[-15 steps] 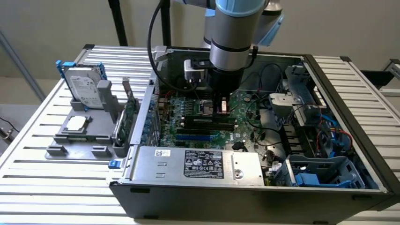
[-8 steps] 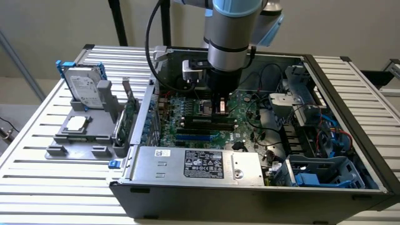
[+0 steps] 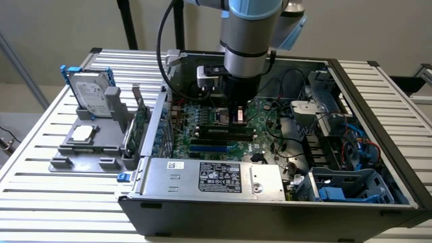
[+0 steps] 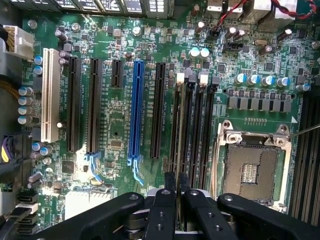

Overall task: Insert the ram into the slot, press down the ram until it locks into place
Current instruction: 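Insert the ram into the slot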

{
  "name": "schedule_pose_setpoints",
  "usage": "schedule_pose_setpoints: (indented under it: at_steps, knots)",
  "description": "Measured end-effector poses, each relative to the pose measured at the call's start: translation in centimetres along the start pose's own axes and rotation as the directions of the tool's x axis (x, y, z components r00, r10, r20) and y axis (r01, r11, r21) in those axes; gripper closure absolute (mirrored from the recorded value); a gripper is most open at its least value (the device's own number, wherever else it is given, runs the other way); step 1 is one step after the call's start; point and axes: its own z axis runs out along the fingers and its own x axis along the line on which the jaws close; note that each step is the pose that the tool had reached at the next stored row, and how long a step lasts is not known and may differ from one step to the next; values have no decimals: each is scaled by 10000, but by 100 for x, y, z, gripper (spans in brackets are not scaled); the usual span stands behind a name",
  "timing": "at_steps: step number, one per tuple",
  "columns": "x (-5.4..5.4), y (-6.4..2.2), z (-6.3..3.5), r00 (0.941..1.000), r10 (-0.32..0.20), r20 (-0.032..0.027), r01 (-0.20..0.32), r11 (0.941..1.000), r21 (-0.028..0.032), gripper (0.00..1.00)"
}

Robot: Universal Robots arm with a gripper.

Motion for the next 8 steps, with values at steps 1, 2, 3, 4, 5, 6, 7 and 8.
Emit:
schedule_pose_setpoints:
  at_steps: [1,2,3,4,5,6,7,8]
  knots:
    - [0,0,2,10000,4,-1,-4,10000,4,87]
    - [0,0,5,10000,6,0,-6,10000,9,87]
    - [0,0,7,10000,10,-1,-10,10000,14,87]
    - [0,0,10,10000,13,-1,-13,10000,20,87]
    - [0,1,12,10000,17,-1,-17,10000,25,87]
    - [0,1,13,10000,19,-2,-19,10000,30,87]
    - [0,2,14,10000,23,-2,-23,10000,34,87]
    - [0,2,16,10000,27,-1,-27,10000,38,87]
